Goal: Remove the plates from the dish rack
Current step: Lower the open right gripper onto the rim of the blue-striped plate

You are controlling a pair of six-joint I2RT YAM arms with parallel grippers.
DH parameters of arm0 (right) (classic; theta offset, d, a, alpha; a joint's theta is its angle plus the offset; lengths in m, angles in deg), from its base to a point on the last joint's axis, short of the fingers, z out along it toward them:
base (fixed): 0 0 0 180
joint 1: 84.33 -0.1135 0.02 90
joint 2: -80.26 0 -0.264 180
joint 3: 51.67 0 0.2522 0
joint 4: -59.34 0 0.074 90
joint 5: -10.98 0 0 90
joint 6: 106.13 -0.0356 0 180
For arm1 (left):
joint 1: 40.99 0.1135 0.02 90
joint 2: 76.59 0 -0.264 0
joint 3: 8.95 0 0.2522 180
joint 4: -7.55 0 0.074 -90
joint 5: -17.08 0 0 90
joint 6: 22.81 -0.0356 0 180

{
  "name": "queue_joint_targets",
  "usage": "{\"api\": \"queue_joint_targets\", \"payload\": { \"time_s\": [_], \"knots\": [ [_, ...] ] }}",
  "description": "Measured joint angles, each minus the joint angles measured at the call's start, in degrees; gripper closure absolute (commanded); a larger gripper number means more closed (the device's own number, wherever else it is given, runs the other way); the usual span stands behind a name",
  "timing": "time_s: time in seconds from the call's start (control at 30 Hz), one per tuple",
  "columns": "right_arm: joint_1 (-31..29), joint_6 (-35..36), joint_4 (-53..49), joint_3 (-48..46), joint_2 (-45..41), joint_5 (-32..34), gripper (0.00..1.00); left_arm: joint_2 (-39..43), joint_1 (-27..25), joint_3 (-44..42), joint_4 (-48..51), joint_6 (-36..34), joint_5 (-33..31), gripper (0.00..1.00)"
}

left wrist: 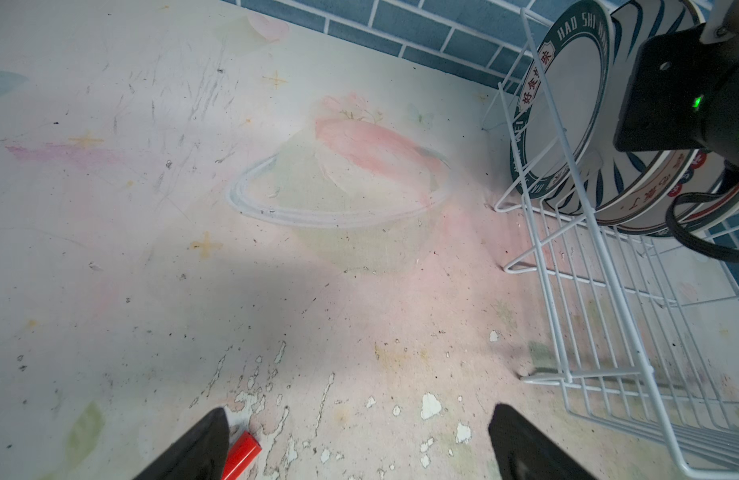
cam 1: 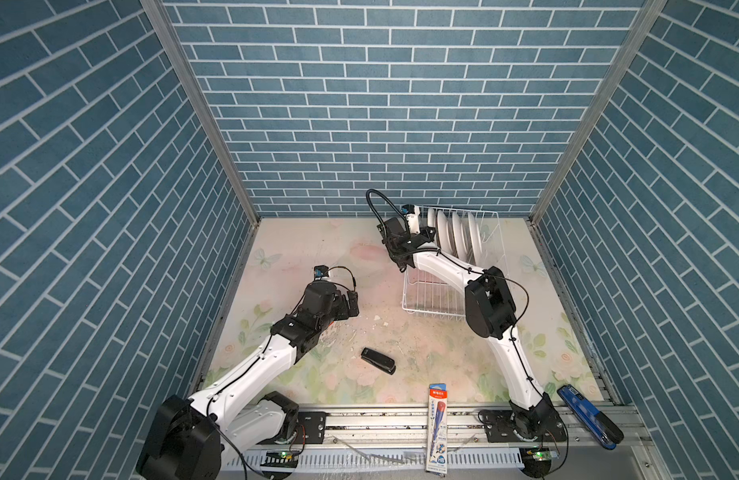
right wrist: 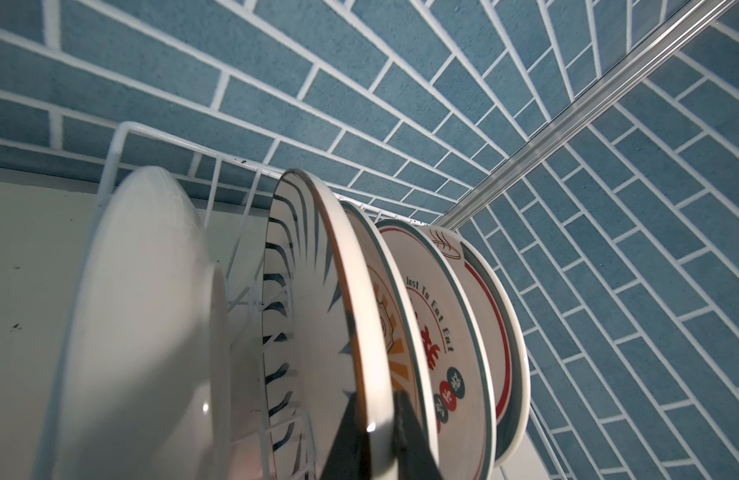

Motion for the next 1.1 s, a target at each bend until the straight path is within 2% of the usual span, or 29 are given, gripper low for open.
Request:
{"api": "queue_joint_targets", "payload": {
  "time_s": [0.17,0.6,0.83,1.1],
  "knots": [
    [0.0,0.55,0.46,-0.02,0.04,0.11,0.99,0.0,0.0,0.0,0.0,-0.02,-0.15,0.0],
    [-0.04,3.61,4.04,-1.25,0.04,1.27,1.0,0.07,0.0,0.0,-0.02,-0.02,-0.2,0.0],
    [-0.15,8.09,9.22,-3.02,0.04,2.45,1.0,0.37,0.0,0.0,0.02,-0.02,-0.22,0.0],
    [-0.35,16.55,19.78,-6.51,-0.04,4.37,1.0,0.7,0.0,0.0,0.02,-0.02,-0.22,0.0]
  ]
}}
